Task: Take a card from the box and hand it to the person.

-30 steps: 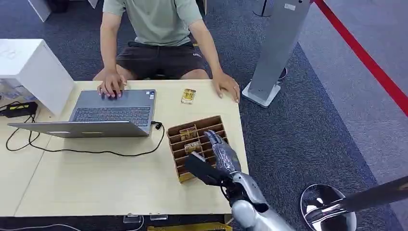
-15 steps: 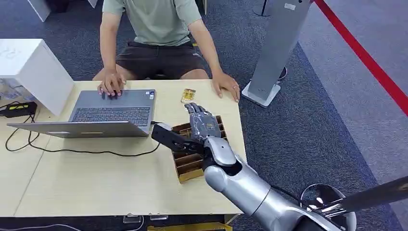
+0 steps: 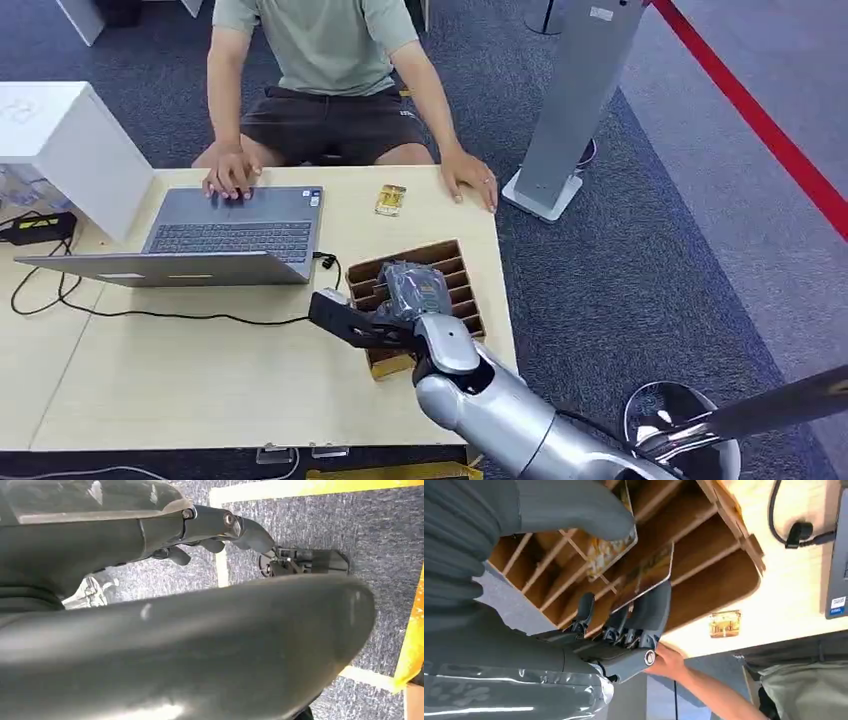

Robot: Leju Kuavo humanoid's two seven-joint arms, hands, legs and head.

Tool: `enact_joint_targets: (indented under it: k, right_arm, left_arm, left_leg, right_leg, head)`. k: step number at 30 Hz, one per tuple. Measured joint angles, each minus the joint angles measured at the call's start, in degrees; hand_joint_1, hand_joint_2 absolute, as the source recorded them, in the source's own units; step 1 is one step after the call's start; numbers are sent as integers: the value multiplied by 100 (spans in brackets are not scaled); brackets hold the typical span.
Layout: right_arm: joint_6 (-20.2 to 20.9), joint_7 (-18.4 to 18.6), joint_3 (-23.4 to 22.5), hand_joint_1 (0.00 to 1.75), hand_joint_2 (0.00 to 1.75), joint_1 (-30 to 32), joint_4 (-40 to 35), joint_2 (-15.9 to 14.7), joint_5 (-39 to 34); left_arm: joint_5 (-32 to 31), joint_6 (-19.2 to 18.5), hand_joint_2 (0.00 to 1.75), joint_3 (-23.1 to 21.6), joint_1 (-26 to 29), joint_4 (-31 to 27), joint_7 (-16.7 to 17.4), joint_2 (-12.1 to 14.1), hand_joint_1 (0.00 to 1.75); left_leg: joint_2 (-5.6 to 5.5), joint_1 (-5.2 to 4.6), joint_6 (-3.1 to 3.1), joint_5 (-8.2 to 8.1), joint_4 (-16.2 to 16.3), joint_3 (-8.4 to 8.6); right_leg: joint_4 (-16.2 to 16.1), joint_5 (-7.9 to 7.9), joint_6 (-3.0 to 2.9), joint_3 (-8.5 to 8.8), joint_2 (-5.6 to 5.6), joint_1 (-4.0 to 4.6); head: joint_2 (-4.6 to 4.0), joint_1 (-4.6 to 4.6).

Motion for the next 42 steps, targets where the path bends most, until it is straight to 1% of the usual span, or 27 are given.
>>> enact_joint_targets:
  k: [4,11,12,13,16,18,19,21,23,30,31,35,36,42]
  right_arm:
    - [0,28,0,79,175,213,-326,-138,46]
    - [0,55,-4,80,175,381,-798,-347,66]
    - [0,61,-4,86,175,397,-850,-371,66]
    - [2,63,-4,86,175,407,-889,-389,66]
    - [7,66,-4,96,175,414,-985,-437,66]
    - [7,63,-2,96,175,414,-1029,-459,68]
    - [7,55,-2,101,175,414,-1042,-468,72]
    - [2,24,-2,94,175,414,-1053,-483,96]
    - [0,11,0,93,175,414,-1081,-500,98]
    - [-28,-4,0,94,175,430,-1086,-542,72]
    - [-37,-7,0,87,175,432,-1086,-546,72]
    - [-46,-9,0,87,175,439,-1071,-566,72]
    - [-46,-9,0,82,175,444,-1071,-566,72]
    - [-46,-9,0,82,175,446,-1071,-566,72]
  left_arm:
    - [17,-2,0,0,13,0,-11,0,0]
    - [31,-57,0,0,15,0,-37,4,0]
    - [31,-66,0,0,16,0,-37,7,0]
    - [31,-68,0,0,17,0,-37,9,0]
    - [31,-68,0,0,17,0,-37,9,0]
    - [31,-68,0,0,17,0,-37,9,0]
    - [31,-68,0,0,17,0,-37,9,0]
    - [35,-68,0,0,17,0,-37,9,0]
    - [44,-68,0,0,17,0,-37,9,0]
    - [31,-105,0,0,17,0,-37,9,0]
    - [26,-109,0,0,17,0,-37,9,0]
    - [-2,-120,0,0,17,0,-37,9,0]
    - [-4,-120,0,0,17,0,-37,9,0]
    - [-4,-120,0,0,17,0,-37,9,0]
  left_leg:
    - [0,0,0,0,0,-1]
    - [0,0,0,0,0,0]
    - [0,0,0,0,0,0]
    - [0,0,0,0,0,-1]
    - [0,0,0,0,0,-1]
    - [0,0,0,0,0,-1]
    - [0,0,0,0,0,-1]
    - [0,0,0,0,0,-1]
    - [0,0,0,0,0,-1]
    - [0,0,0,0,0,-1]
    - [0,0,0,0,0,-2]
    - [0,0,0,0,0,-2]
    - [0,0,0,0,0,-1]
    - [0,0,0,0,0,-2]
  right_leg:
    - [0,0,0,0,0,0]
    - [0,0,0,1,0,0]
    - [0,0,0,1,0,0]
    - [0,0,0,1,0,0]
    - [0,0,0,1,0,0]
    - [0,0,0,1,0,0]
    - [0,0,0,1,0,0]
    - [0,0,0,1,0,0]
    - [0,0,0,1,0,0]
    - [0,0,0,1,0,0]
    - [0,0,0,1,0,0]
    - [0,0,0,1,0,0]
    - [0,0,0,1,0,0]
    - [0,0,0,1,0,0]
  head:
    - [0,9]
    - [0,17]
    - [0,13]
    - [0,13]
    - [0,9]
    - [0,7]
    - [0,9]
    - [0,9]
    - [0,11]
    - [0,13]
    - [0,11]
    - [0,13]
    - [0,11]
    - [0,11]
